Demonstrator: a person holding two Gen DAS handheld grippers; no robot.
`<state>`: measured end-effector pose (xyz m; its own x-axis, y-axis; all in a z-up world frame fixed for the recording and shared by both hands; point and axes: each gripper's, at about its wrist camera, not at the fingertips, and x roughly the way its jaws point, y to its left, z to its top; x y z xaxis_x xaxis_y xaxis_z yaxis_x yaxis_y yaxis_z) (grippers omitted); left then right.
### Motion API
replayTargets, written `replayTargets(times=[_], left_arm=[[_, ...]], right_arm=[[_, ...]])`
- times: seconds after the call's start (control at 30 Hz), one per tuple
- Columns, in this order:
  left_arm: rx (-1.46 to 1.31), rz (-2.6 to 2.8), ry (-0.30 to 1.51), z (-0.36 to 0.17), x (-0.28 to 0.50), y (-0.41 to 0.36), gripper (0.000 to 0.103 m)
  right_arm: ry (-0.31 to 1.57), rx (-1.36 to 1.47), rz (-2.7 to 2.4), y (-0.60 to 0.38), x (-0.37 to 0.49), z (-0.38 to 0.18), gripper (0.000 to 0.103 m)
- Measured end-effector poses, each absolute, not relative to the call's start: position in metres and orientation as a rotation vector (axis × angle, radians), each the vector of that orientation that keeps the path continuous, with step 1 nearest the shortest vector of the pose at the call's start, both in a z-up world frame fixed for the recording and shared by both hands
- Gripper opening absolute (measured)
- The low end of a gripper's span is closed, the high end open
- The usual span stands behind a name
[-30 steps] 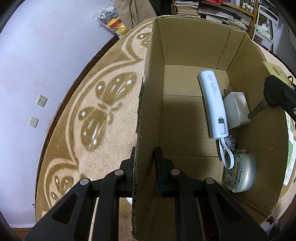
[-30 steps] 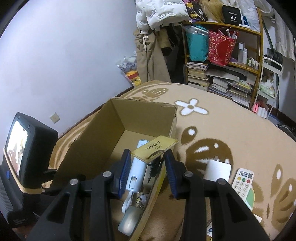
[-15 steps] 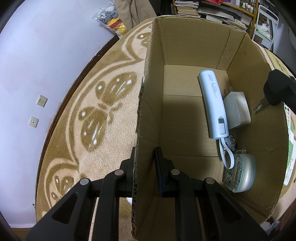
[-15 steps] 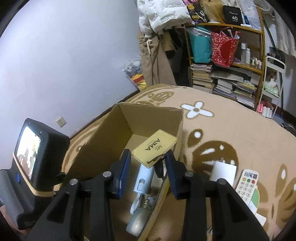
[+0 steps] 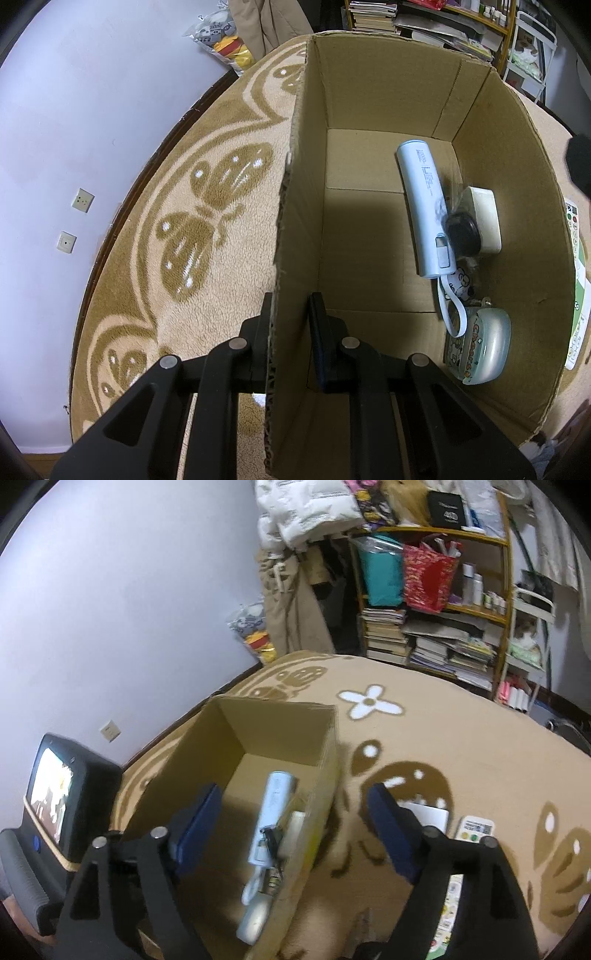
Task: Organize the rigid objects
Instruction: 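Release the key tag in the box and return the right tool, then grasp the white square charger with the right tool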
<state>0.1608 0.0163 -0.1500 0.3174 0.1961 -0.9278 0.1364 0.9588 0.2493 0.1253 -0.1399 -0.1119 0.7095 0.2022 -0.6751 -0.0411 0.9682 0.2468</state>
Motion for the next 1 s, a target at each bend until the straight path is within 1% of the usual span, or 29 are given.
replayTargets(times=[0.03, 0.1, 0.27, 0.43, 0.77, 0.87, 0.97, 1.0], left_arm=[[0.306, 0.04, 1.253, -0.15, 0.161, 0.016, 0.017], [0.306, 0.04, 1.253, -0.15, 0.161, 0.016, 0.017], [0.306, 0.04, 1.253, -0.15, 0.161, 0.016, 0.017], [0.302, 0.04, 1.254, -0.149, 0.161, 0.016, 0.017], [0.304, 0.041, 1.253, -0.148, 0.161, 0.016, 0.017], [0.306, 0.041, 1.254, -0.148, 0.161, 0.016, 0.017], [0.305, 0.041, 1.254, -0.148, 0.161, 0.016, 0.017], [0.305, 0.041, 1.254, -0.148, 0.161, 0.016, 0.017]], right_arm=[[0.784, 0.23, 0.123, -0.144, 0.126, -0.113, 0.096], [0.817, 0.253, 0.091, -0.155, 0.129, -0.117, 0.1], [0.864, 0.291, 0.021, -0.182, 0.133, -0.129, 0.1], [0.868, 0.327, -0.034, -0.201, 0.134, -0.14, 0.1], [0.88, 0.32, -0.089, -0.212, 0.142, -0.168, 0.099], [0.886, 0.343, -0.077, -0.213, 0.144, -0.176, 0.097], [0.902, 0.354, -0.069, -0.215, 0.147, -0.185, 0.091], [0.915, 0.35, -0.07, -0.215, 0.149, -0.189, 0.087]])
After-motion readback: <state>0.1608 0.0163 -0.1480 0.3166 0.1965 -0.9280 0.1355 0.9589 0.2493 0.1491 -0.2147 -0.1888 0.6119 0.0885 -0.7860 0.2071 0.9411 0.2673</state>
